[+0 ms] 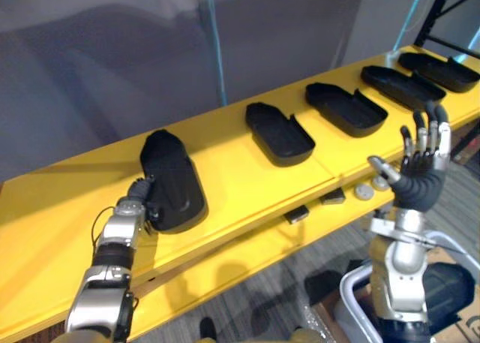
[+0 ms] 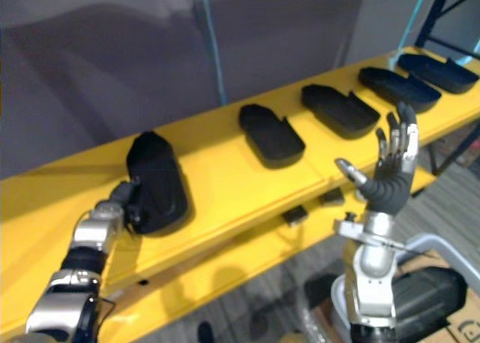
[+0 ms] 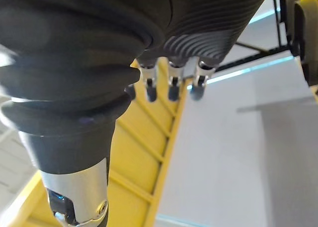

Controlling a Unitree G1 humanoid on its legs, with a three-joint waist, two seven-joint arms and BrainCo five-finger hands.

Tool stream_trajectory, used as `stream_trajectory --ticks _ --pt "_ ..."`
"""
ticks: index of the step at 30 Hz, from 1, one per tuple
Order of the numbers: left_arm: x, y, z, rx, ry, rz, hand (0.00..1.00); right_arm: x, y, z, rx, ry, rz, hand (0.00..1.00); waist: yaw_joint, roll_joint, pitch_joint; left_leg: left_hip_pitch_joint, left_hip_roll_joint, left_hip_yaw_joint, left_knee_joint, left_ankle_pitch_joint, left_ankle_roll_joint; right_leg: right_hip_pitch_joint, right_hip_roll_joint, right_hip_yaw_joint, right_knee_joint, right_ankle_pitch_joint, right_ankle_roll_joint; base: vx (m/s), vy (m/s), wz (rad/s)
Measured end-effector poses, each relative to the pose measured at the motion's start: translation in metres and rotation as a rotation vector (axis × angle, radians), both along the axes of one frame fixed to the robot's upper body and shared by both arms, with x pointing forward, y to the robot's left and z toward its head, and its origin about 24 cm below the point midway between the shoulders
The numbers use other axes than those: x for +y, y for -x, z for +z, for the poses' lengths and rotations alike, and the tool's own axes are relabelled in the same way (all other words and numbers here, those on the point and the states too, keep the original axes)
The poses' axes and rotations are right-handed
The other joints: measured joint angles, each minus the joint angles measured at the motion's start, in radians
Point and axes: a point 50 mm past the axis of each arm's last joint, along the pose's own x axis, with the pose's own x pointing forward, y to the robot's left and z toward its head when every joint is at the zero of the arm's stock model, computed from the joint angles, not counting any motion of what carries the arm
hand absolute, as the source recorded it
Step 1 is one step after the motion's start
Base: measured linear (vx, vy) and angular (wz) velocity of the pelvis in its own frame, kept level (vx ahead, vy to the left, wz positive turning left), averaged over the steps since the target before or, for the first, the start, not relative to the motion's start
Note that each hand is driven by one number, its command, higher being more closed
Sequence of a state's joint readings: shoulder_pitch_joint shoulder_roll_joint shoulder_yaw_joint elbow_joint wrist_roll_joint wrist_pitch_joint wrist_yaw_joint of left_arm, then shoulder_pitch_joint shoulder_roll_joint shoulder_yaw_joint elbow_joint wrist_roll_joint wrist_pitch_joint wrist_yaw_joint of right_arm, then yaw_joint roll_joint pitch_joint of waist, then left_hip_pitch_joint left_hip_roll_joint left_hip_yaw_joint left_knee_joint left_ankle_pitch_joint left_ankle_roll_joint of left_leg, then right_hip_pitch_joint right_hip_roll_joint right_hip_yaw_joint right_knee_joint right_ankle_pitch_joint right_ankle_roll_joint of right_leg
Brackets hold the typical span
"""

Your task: Walk over and take plastic housings, then place them on the shelf

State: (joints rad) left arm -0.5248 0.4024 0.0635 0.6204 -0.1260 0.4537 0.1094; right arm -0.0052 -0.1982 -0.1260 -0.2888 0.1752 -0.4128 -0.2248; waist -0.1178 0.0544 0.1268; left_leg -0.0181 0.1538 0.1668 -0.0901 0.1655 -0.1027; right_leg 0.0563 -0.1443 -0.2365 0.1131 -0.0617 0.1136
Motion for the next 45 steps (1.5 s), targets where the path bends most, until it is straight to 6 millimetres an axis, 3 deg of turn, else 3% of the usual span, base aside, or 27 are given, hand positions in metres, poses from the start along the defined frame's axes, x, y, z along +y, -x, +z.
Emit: stream_trajectory --ticks 14,15,33,45 --pt "-0.006 -0.005 0.001 -0.027 0.009 0.053 1.0 0.001 0.0 -0.002 0.001 -0.045 -0.034 0.0 -0.002 -0.012 -0.003 0.001 0.0 0.005 0.0 -0.001 0.001 0.007 0.001 0.003 -0.021 0.014 0.005 0.0 0.0 0.0" --pt "-0.006 -0.005 0.001 -0.032 0.008 0.053 0.0 0.002 0.0 -0.003 0.003 -0.047 -0.027 0.0 -0.002 -0.013 -0.003 0.001 0.0 0.006 0.0 -0.001 0.001 0.007 0.001 0.003 -0.022 0.014 0.005 0.0 0.0 0.0" --pt "-0.009 -0.006 0.002 -0.053 0.057 0.059 0.0 0.008 -0.002 -0.011 0.042 -0.057 -0.005 0.0 -0.001 -0.022 -0.005 0.001 0.0 0.007 0.0 -0.004 0.005 0.017 0.003 0.004 -0.045 0.027 0.003 0.0 0.0 0.0" --pt "-0.023 -0.009 0.002 -0.178 0.389 0.188 0.0 0.014 -0.001 -0.017 0.069 -0.061 0.017 0.0 0.008 -0.022 -0.005 0.0 -0.002 0.002 0.0 -0.004 0.005 0.02 0.003 -0.002 -0.05 0.028 0.005 0.0 0.0 0.0"
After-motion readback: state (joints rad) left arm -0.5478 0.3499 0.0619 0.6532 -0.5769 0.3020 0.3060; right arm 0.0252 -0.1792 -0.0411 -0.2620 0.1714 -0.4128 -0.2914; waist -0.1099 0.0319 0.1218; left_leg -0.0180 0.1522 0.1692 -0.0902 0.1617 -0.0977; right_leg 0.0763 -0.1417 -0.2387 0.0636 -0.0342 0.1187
